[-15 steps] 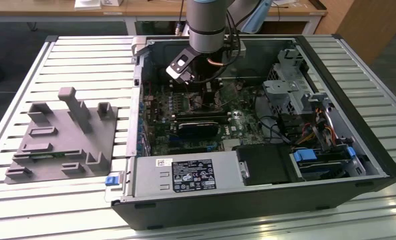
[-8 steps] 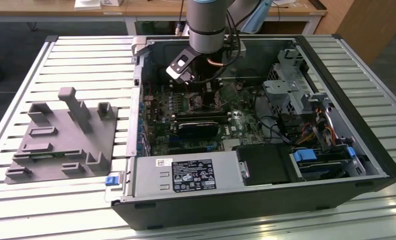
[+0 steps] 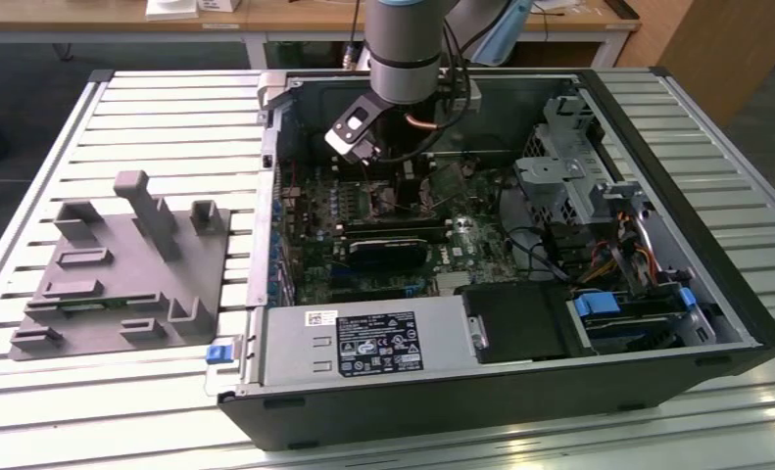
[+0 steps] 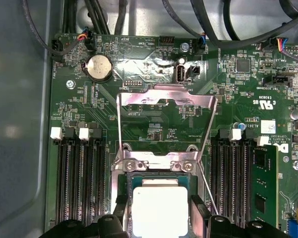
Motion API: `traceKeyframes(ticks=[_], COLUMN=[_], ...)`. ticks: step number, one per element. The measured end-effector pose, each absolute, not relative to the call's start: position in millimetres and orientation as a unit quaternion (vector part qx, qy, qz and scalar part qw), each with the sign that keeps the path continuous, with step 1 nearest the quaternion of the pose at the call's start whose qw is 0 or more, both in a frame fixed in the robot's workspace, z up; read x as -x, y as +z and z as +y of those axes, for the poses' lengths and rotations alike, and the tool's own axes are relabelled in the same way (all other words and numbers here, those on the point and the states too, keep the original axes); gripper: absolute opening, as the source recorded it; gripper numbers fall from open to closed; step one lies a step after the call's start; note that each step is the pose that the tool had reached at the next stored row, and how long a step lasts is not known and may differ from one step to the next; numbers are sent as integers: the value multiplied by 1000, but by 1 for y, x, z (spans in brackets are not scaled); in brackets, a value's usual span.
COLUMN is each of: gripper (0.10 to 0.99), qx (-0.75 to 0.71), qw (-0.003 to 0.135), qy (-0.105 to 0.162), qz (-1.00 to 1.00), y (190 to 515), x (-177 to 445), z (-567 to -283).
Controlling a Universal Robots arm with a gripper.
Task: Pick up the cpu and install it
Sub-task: 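Place the cpu into insertion slot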
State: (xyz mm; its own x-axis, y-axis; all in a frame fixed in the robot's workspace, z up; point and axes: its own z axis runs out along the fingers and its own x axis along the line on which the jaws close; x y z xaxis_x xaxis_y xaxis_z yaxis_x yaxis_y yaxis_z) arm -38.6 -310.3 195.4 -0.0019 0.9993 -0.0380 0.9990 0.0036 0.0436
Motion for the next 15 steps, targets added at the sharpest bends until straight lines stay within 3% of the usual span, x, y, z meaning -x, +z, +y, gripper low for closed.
traceKeyframes(ticks=[15], gripper=[600], qx=[-706], qw=[28], qy=[3], qz=[708], y=[195], x=[39], z=[-309])
